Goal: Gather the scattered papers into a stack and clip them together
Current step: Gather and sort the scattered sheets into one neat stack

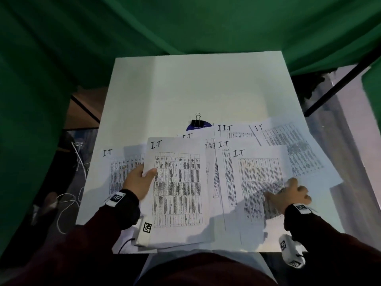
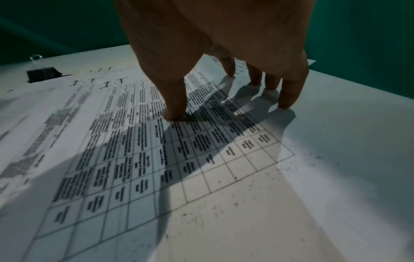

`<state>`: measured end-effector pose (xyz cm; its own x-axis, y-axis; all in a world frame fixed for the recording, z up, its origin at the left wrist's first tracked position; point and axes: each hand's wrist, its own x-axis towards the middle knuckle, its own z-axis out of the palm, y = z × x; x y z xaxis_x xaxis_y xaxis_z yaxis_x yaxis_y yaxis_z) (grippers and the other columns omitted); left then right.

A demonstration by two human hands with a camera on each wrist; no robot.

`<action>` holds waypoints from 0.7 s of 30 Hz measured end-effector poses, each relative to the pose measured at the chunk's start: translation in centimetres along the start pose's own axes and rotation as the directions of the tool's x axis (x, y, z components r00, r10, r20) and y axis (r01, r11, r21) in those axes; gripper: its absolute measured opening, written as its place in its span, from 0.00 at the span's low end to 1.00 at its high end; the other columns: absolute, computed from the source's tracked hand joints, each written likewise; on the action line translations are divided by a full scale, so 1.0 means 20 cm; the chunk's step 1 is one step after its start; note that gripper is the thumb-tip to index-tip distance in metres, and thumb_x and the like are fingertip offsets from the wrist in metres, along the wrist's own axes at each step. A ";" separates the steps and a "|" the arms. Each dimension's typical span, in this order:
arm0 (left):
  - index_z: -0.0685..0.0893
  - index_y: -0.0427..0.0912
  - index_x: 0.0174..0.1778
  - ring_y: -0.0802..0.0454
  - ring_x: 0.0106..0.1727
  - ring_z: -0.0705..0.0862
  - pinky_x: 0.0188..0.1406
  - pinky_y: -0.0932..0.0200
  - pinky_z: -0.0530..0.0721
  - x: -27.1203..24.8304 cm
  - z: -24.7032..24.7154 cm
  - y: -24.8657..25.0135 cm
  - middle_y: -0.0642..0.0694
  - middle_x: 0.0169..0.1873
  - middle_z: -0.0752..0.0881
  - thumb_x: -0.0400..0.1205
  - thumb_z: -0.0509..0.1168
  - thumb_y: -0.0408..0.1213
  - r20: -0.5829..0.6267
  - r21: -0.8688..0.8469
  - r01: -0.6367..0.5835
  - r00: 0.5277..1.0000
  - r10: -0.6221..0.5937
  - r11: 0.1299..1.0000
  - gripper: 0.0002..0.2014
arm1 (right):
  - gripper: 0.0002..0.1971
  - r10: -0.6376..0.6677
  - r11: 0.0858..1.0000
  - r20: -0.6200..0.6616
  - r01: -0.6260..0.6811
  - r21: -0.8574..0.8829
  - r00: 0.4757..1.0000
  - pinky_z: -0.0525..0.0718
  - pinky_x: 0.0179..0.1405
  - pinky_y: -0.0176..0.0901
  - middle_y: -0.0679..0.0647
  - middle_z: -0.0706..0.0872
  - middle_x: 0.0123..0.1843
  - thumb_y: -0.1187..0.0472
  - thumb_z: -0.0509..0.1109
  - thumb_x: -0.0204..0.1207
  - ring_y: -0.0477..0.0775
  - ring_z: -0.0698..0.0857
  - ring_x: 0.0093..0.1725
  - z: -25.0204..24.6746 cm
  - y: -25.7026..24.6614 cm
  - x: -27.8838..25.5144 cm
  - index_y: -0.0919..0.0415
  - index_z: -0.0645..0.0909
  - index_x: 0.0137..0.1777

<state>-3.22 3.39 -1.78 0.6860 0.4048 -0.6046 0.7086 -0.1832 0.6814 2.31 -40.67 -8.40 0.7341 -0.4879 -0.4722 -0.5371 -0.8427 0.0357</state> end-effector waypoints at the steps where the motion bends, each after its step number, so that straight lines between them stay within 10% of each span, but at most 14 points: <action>1: 0.79 0.52 0.76 0.45 0.72 0.81 0.74 0.40 0.75 -0.01 0.02 0.01 0.51 0.70 0.84 0.82 0.67 0.59 0.008 0.009 -0.009 1.000 0.009 1.000 0.28 | 0.55 -0.004 1.000 -0.012 0.004 0.000 1.000 0.76 0.74 0.67 0.70 0.75 0.74 0.25 0.78 0.59 0.71 0.75 0.74 0.01 0.02 0.01 0.59 0.63 0.78; 8: 0.74 0.50 0.81 0.44 0.76 0.76 0.76 0.43 0.71 -0.08 0.06 -0.01 0.52 0.76 0.79 0.87 0.63 0.54 0.012 0.015 -0.046 0.999 0.046 0.999 0.26 | 0.32 -0.048 0.902 -0.034 0.058 0.427 0.998 0.79 0.70 0.63 0.67 0.85 0.71 0.61 0.76 0.78 0.70 0.83 0.66 -0.10 0.09 -0.04 0.61 0.70 0.80; 12: 0.68 0.47 0.85 0.43 0.82 0.69 0.81 0.43 0.65 -0.09 0.04 -0.05 0.50 0.82 0.71 0.89 0.59 0.52 -0.040 0.005 -0.075 0.996 0.075 0.997 0.28 | 0.20 -0.209 0.822 -0.097 0.229 0.522 0.973 0.78 0.70 0.54 0.68 0.87 0.69 0.62 0.71 0.85 0.69 0.85 0.68 -0.20 0.12 -0.08 0.68 0.81 0.74; 21: 0.66 0.43 0.85 0.40 0.85 0.66 0.81 0.43 0.63 -0.16 0.01 -0.07 0.44 0.84 0.69 0.90 0.58 0.50 -0.092 -0.042 -0.128 0.988 0.124 0.991 0.28 | 0.06 -0.361 0.337 -0.170 0.299 0.893 0.917 0.85 0.32 0.26 0.44 0.93 0.38 0.69 0.71 0.83 0.37 0.88 0.34 -0.38 0.15 -0.24 0.58 0.85 0.49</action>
<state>-6.44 2.26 -0.94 0.7507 0.4592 -0.4750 0.6071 -0.1960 0.7700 0.38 -42.49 0.69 0.9379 -0.1816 -0.2957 -0.3325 -0.2265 -0.9155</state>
